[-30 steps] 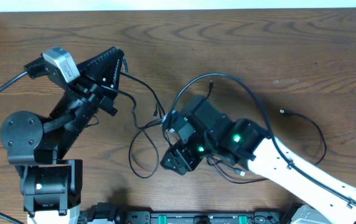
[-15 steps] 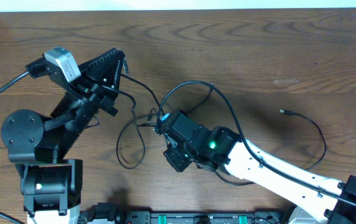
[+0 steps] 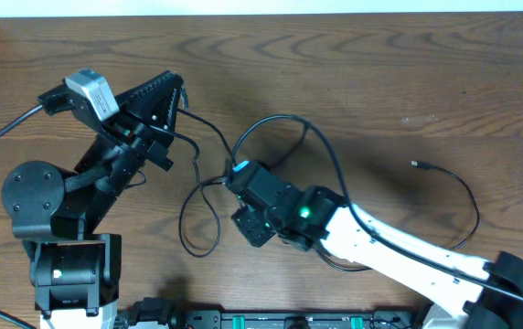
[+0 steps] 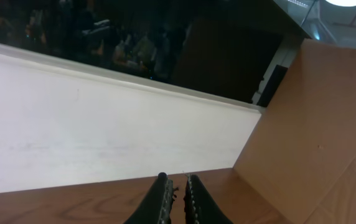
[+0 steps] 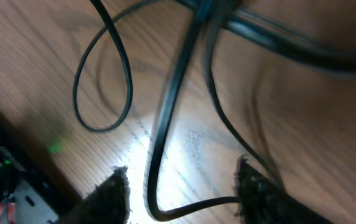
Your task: Untangle cables
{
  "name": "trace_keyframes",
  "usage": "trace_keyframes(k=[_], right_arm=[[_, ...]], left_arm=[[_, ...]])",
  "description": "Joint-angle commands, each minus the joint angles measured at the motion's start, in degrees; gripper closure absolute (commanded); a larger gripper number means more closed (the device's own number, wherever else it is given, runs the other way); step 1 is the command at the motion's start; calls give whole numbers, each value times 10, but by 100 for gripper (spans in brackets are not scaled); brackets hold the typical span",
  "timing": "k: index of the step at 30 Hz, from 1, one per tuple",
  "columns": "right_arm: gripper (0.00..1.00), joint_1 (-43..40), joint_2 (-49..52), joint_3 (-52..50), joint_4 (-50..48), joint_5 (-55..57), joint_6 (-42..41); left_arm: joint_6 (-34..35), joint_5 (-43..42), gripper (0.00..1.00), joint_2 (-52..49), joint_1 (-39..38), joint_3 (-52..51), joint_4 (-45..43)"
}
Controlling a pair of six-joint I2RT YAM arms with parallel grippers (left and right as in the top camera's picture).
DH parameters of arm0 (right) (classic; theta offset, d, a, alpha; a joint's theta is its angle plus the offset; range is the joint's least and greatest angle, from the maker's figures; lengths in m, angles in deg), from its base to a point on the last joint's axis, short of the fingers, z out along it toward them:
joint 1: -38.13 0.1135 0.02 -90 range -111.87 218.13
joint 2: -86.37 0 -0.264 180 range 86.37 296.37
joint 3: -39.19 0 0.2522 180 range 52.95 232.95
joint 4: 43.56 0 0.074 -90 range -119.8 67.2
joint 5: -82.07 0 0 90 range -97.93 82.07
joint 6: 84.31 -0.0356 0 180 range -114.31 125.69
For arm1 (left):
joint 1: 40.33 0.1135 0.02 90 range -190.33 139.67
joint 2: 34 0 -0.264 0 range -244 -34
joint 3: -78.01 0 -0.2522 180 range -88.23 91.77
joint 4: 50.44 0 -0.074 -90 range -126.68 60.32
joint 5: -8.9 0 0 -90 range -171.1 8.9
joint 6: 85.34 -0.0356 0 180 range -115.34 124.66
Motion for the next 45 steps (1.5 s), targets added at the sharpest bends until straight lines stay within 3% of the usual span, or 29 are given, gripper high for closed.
trace_keyframes(k=[1, 2, 3, 9, 14, 17, 22, 25, 32, 39, 45], right_arm=[[66, 18, 36, -3, -7, -28, -9], [88, 19, 40, -3, -7, -36, -9], [99, 20, 43, -3, -7, -43, -9], [99, -10, 9, 6, 63, -13, -8], [99, -94, -80, 35, 186, 183, -50], [99, -158, -137, 42, 198, 258, -57], [99, -275, -207, 42, 150, 319, -52], [99, -348, -228, 42, 92, 321, -8], [99, -500, -233, 42, -107, 321, 89], [99, -601, -219, 73, -293, 311, 177], [99, -649, -116, 191, -322, 317, 307]], left_arm=[[3, -5, 92, 4, 2, 9, -5], [3, -5, 92, 4, 2, 9, -5], [3, -5, 92, 4, 2, 9, -5], [3, -5, 93, 4, 2, 9, 6], [0, -5, 92, 4, 2, 9, 19], [-4, -5, 92, 4, 2, 9, 35], [-35, 14, 92, 4, 2, 9, 81], [-57, 56, 92, 4, 2, 9, 134], [-67, 253, 92, 4, 2, 9, 295], [-66, 455, 93, 3, 2, 9, 420], [-61, 467, 92, 3, 2, 9, 449]])
